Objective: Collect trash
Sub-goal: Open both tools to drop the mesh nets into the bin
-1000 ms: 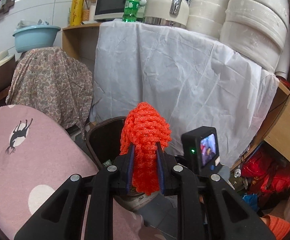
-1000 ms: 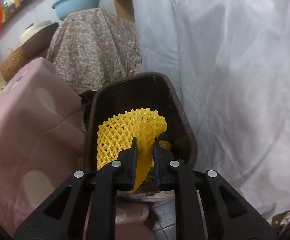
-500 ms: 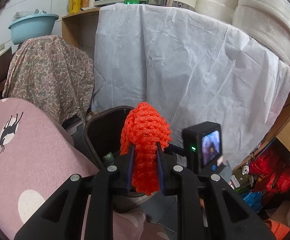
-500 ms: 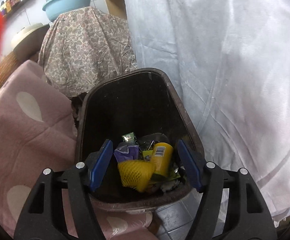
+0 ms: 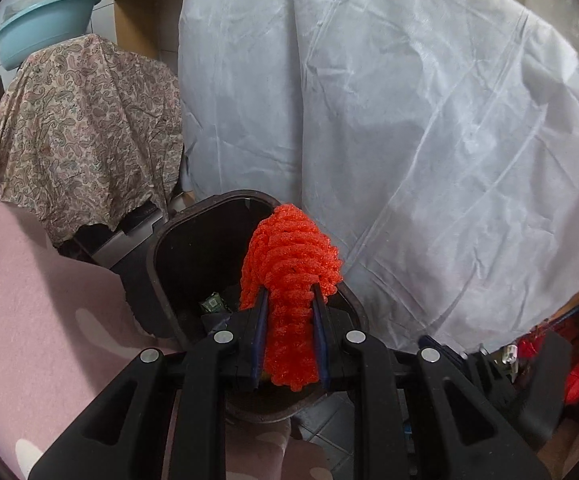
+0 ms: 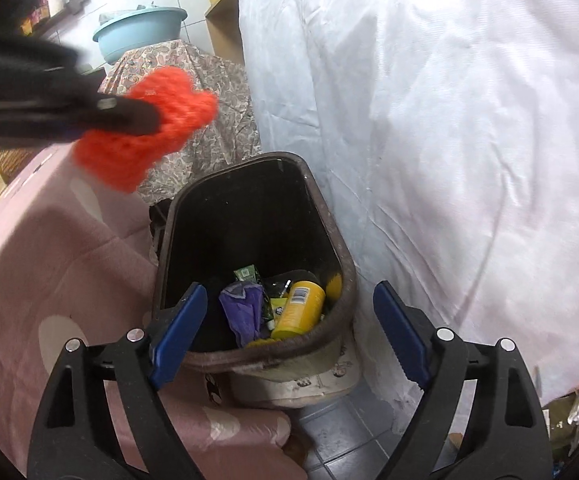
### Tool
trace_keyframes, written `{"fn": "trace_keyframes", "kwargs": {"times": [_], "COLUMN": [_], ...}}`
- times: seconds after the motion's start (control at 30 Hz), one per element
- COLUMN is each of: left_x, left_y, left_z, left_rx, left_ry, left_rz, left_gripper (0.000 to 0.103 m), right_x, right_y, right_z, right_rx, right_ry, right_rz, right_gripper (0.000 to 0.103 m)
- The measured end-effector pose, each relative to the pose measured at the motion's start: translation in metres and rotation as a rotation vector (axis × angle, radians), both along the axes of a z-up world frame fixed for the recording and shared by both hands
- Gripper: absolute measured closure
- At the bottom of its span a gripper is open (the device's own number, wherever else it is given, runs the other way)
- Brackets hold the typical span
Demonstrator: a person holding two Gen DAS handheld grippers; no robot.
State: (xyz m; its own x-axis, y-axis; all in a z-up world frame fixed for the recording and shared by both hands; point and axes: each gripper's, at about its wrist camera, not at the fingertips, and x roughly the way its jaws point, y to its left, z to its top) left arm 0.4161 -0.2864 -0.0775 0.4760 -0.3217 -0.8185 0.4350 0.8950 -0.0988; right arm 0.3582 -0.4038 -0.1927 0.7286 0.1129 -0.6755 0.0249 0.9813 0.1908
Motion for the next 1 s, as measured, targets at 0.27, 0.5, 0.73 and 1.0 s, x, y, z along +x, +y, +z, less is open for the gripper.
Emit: {"fn": "trace_keyframes", "kwargs": {"times": [0.27,0.5,0.73,1.0], "left_x": [0.012,0.001,-0.037,-0.122], "left_y": [-0.008,-0.01,0.002,0.061], "left_z": [-0.016,-0.004,0.02,0.065], "left_rx": [0.035,0.065,0.033,0.017], "left_ry": [0.014,-0.079,-0.18,-0.4], "left_rz": [0.042,0.041,0.012,-0.037], "left_gripper": [0.053,0.033,0.021,0.005], "right_x": [-0.04,-0.07,-0.093,-0.142], "right_y": [-0.009,-0.01,0.004,0.015], "right_z": [0.004,0.014,0.024,0.057], "right_rx": [-0.029,-0.024,-0.031,-0.095], "right_ry": [-0.065,-0.101,-0.142,-0.243], "right_rz": [-0.002,-0.024,-0.019,-0.068], "right_gripper": [0.018,0.018,0.018,0.016]}}
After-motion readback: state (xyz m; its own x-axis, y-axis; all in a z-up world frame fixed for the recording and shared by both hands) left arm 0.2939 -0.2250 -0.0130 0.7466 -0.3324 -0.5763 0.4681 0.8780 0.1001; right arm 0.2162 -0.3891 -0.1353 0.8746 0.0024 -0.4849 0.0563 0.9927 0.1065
